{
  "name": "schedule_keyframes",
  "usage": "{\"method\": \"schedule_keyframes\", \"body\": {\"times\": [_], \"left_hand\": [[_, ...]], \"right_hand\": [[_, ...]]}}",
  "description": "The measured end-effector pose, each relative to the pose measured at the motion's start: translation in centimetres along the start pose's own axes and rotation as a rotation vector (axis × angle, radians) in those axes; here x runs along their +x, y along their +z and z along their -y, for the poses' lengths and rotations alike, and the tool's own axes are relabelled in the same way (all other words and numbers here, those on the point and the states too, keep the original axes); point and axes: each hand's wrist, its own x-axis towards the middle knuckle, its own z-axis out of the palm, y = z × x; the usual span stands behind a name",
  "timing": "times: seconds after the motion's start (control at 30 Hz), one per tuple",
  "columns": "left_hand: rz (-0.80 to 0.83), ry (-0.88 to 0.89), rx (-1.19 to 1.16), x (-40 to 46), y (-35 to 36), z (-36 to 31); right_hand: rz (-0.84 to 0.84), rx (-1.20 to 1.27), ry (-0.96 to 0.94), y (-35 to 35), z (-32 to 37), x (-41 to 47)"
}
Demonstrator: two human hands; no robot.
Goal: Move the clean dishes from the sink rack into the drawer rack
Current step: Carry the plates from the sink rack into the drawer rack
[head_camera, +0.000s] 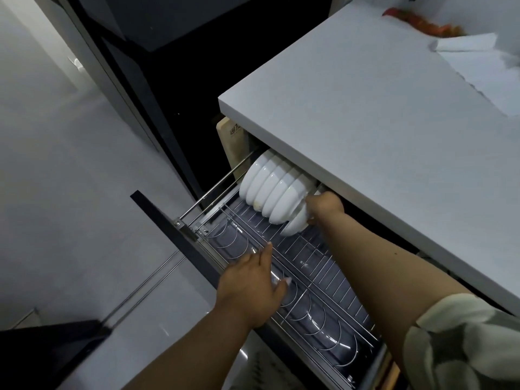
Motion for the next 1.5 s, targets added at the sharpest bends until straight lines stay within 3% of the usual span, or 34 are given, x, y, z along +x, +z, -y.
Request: {"method": "schedule_keyframes", "body": {"times": [0.47,0.7,0.83,0.97,1.17,1.27,1.37,1.5], "left_hand": [[-0.014,-0.015,-0.039,0.0,0.2,0.0],[-0.026,-0.033,-0.034,0.1,0.2,0.0],[-0.041,-0.039,0.002,-0.1,-0.1,-0.2],[-0.011,-0.064,0.014,-0.1,-0.5,-0.5],[0.025,-0.06,-0.027,-0.9,-1.3,-0.9],[0.09,-0.077,-0.228,-1.7,-1.7,-1.8],[0.047,-0.098,-0.555,-3.4,-2.7,-4.2],[0.012,-0.113,-0.783,-5.9,-3.2,-7.4]], "right_hand": [[0.116,-0.048,0.029,1.8,1.3,2.9],[0.027,-0.197,0.003,1.4,0.5,1.3],[-0.01,-0.032,0.012,1.4,-2.3,-1.9],[0.126,0.138,0.002,0.9,-5.4,-6.7],[0.199,0.191,0.011,-1.8,-10.5,-14.2],[0.205,0.223,0.019,-3.7,-12.0,-16.5],[0.147,0.248,0.003,-6.0,-12.1,-18.3],[0.092,0.303,-0.045,-9.0,-12.1,-21.0]]}}
